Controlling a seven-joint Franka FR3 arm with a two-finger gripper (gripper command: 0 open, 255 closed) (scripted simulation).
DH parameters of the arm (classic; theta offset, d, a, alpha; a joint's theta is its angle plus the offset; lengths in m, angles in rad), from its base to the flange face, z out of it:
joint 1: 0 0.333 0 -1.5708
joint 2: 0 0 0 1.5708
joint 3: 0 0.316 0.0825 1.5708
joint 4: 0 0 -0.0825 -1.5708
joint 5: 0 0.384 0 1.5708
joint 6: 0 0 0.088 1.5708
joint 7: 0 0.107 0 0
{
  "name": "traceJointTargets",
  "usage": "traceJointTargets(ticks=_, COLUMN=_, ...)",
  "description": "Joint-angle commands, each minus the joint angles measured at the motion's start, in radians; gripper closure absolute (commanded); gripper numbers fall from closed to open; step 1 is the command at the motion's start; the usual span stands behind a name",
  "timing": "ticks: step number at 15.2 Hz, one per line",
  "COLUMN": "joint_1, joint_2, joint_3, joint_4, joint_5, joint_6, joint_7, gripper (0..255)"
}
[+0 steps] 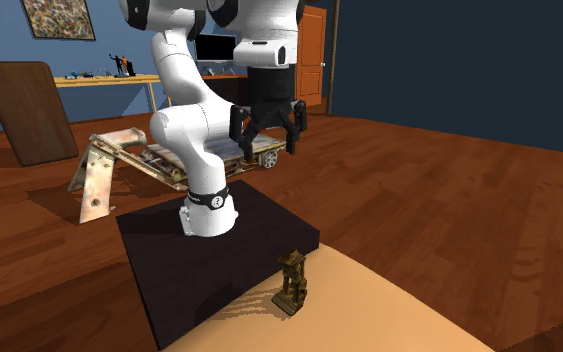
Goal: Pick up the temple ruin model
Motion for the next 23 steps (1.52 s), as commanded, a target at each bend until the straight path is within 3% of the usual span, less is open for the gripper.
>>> traceJointTargets(ticks=1, joint_1=-0.001, joint_2=0.016, joint_3=0.014, joint_4=-0.062, joint_5=-0.004, joint_6=0.099, joint_7=0.015, gripper=0)
traceJointTargets(ticks=7, joint_1=-0.013, joint_2=0.14, joint_3=0.058, joint_4=-0.194, joint_5=-0.023, joint_6=0.403, joint_7=0.07, gripper=0)
traceJointTargets(ticks=14, joint_1=-0.078, joint_2=0.42, joint_3=0.133, joint_4=-0.254, joint_5=-0.115, joint_6=0.795, joint_7=0.187, gripper=0)
traceJointTargets(ticks=23, joint_1=-0.14, joint_2=0.586, joint_3=0.172, joint_4=-0.265, joint_5=-0.221, joint_6=0.972, joint_7=0.276, gripper=0)
